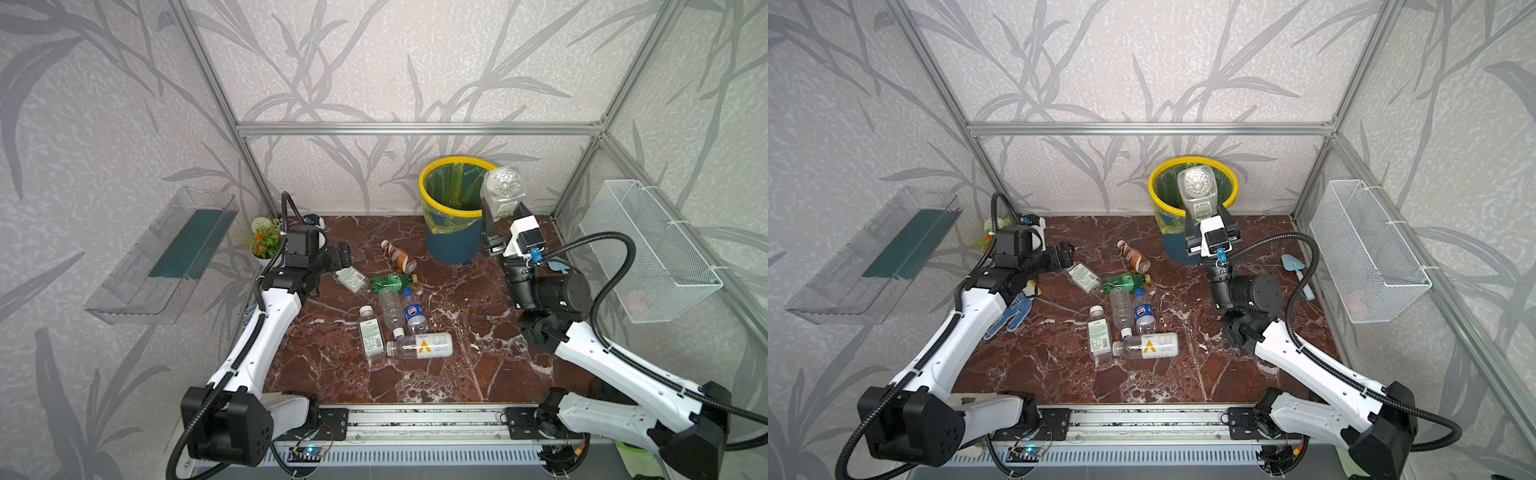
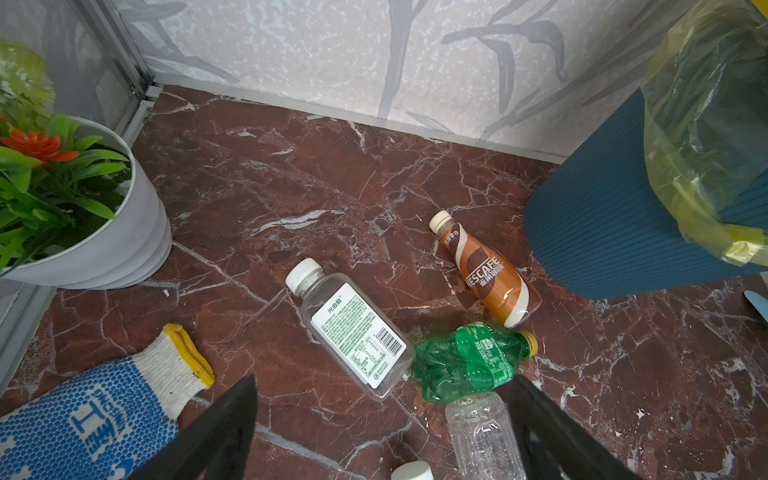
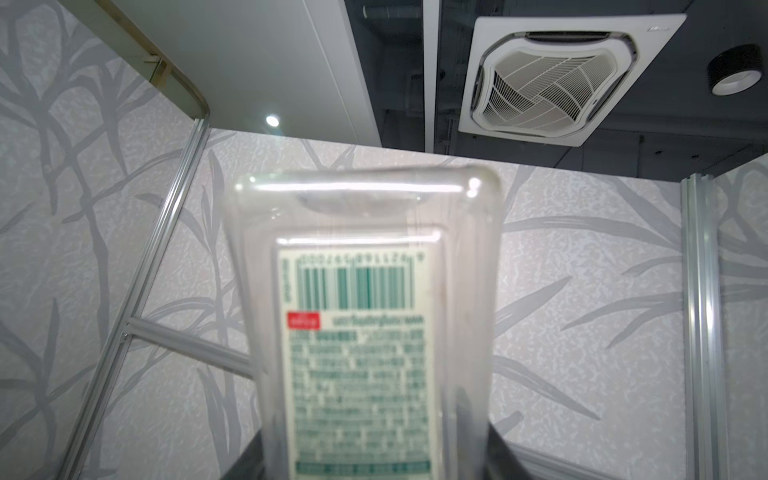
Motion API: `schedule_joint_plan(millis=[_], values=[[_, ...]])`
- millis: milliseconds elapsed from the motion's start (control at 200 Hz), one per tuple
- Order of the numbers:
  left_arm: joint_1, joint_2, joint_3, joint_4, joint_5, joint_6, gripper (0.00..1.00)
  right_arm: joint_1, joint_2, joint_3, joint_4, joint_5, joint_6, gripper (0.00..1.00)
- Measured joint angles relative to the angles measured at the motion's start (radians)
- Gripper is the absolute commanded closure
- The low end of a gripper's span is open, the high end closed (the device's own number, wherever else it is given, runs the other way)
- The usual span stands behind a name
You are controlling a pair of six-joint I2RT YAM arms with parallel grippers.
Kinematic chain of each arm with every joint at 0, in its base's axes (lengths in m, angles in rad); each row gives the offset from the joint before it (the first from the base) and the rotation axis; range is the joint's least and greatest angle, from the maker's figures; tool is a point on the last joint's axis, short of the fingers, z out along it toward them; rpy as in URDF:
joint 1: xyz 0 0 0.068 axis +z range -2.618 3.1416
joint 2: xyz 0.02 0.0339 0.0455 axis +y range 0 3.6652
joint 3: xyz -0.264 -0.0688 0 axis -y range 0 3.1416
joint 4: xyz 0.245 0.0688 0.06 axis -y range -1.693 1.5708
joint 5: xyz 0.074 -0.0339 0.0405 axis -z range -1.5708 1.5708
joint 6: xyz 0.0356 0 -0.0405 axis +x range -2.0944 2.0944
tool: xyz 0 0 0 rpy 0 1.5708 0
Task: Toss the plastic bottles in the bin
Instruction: 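Lift the green-label bottle with the right gripper and drop it into the bin, then grasp the white-capped green-label bottle with the left gripper while the right arm withdraws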
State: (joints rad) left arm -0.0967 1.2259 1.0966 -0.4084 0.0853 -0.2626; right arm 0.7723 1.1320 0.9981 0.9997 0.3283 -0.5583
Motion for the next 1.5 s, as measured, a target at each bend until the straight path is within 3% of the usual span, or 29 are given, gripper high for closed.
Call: schedule_joint_plan(millis=[155,255,330,435,510,545,760,1205,1500], values=[[0.000,-0.009,0.000,0.001,-0.004,0.000,0.06,-0.047,0.130,0.148,0.018,-0.022,0.008,0.54],[0.000,-0.010,0.000,0.000,-0.005,0.000,0.06,-0.134,0.242,0.351,-0.148,-0.018,0.111,0.53],[0.000,-0.010,0.000,0.001,-0.005,0.000,0.06,-0.239,0.374,0.623,-0.428,-0.039,0.233,0.44],[0.000,-0.013,0.000,0.001,-0.006,0.000,0.06,-0.357,0.592,1.027,-0.826,-0.122,0.382,0.20],[0.000,-0.017,0.000,0.001,-0.006,0.000,0.05,-0.405,0.694,1.156,-1.027,-0.176,0.460,0.04],[0.000,-0.018,0.000,0.001,-0.007,0.000,0.05,-0.414,0.711,1.148,-1.089,-0.193,0.479,0.00],[0.000,-0.023,0.000,0.001,-0.009,0.000,0.05,-0.411,0.712,0.985,-1.276,-0.237,0.547,0.01],[0.000,-0.016,0.000,0.000,-0.016,-0.014,0.01,-0.412,0.340,0.635,-1.094,-0.240,0.550,0.01],[0.000,0.060,-0.002,-0.003,-0.016,-0.140,0.01,-0.412,0.168,0.259,-1.054,-0.232,0.550,0.01]])
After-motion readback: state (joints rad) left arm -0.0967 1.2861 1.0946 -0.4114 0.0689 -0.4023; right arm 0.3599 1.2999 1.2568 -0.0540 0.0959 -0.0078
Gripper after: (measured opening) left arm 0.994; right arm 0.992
